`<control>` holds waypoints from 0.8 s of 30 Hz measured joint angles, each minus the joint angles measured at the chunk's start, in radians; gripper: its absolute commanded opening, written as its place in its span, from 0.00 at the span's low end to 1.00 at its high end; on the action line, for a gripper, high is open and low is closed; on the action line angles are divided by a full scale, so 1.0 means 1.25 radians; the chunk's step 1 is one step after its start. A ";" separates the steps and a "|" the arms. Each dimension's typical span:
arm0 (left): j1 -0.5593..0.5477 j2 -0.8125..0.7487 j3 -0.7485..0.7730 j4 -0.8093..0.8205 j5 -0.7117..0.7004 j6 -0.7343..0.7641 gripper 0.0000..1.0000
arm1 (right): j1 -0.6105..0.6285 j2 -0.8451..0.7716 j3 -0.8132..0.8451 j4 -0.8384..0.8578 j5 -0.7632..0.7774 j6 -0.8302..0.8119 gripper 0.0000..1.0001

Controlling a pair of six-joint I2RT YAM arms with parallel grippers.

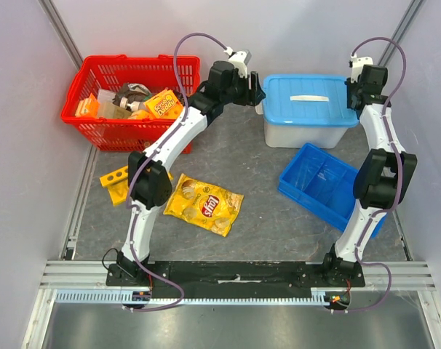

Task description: Organize the chemistry lab equipment

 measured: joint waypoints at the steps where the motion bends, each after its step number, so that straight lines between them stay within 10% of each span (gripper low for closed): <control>1: 0.003 0.002 0.000 -0.005 0.000 -0.004 0.70 | -0.004 0.003 0.004 0.001 -0.001 -0.013 0.32; 24: 0.016 0.153 0.000 0.106 0.114 -0.181 0.73 | -0.026 0.016 0.016 0.009 -0.053 -0.060 0.32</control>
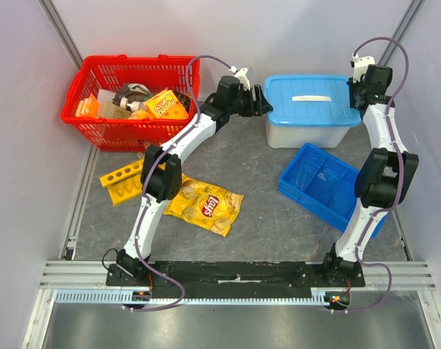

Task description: Organize the chemistry lab equipment

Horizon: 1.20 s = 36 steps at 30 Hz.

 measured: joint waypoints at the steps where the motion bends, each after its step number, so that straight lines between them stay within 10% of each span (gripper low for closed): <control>1: 0.000 0.001 0.000 0.005 0.000 -0.001 0.73 | -0.001 0.000 0.000 0.000 -0.002 0.000 0.32; 36: -0.002 -0.033 -0.094 0.093 -0.042 -0.013 0.80 | -0.010 0.000 0.000 0.001 -0.029 0.001 0.34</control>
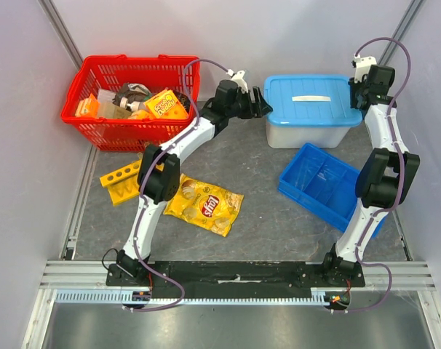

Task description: Organize the chemistry lab equipment

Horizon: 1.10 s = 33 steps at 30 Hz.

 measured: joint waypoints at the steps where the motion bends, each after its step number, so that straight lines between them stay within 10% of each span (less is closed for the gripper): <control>1: 0.004 -0.004 -0.012 0.009 0.013 -0.010 0.80 | -0.002 0.000 0.000 0.000 -0.003 0.001 0.34; 33: 0.037 0.127 0.004 0.293 0.194 -0.319 0.75 | -0.014 -0.002 -0.014 0.024 -0.025 0.009 0.35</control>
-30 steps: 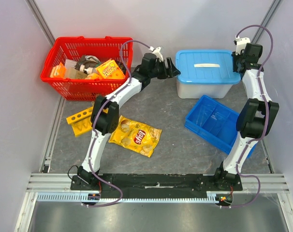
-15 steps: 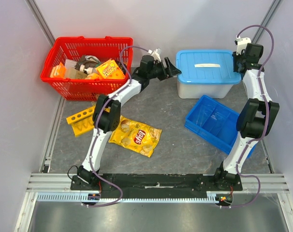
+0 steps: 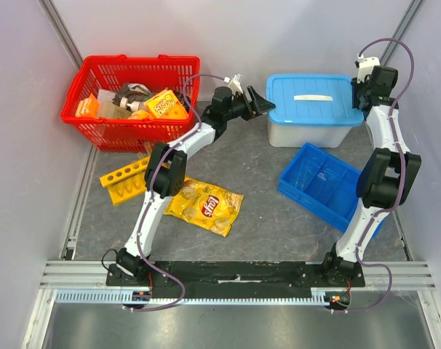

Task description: Organize the chemistry lab equipment

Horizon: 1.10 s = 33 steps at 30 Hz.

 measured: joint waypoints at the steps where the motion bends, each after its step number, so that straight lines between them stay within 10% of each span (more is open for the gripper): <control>1: 0.000 0.000 0.002 -0.003 -0.003 0.000 0.69 | 0.000 0.000 -0.001 0.002 -0.002 0.001 0.35; 8: -0.004 -0.002 0.052 -0.054 -0.065 0.063 0.40 | -0.008 -0.001 -0.014 0.028 -0.033 0.007 0.34; 20: -0.036 -0.032 0.106 -0.186 -0.179 0.262 0.26 | -0.009 -0.009 -0.047 0.074 -0.029 0.019 0.33; 33: -0.065 -0.028 0.135 -0.209 -0.137 0.301 0.59 | -0.011 -0.010 -0.045 0.067 0.155 0.140 0.32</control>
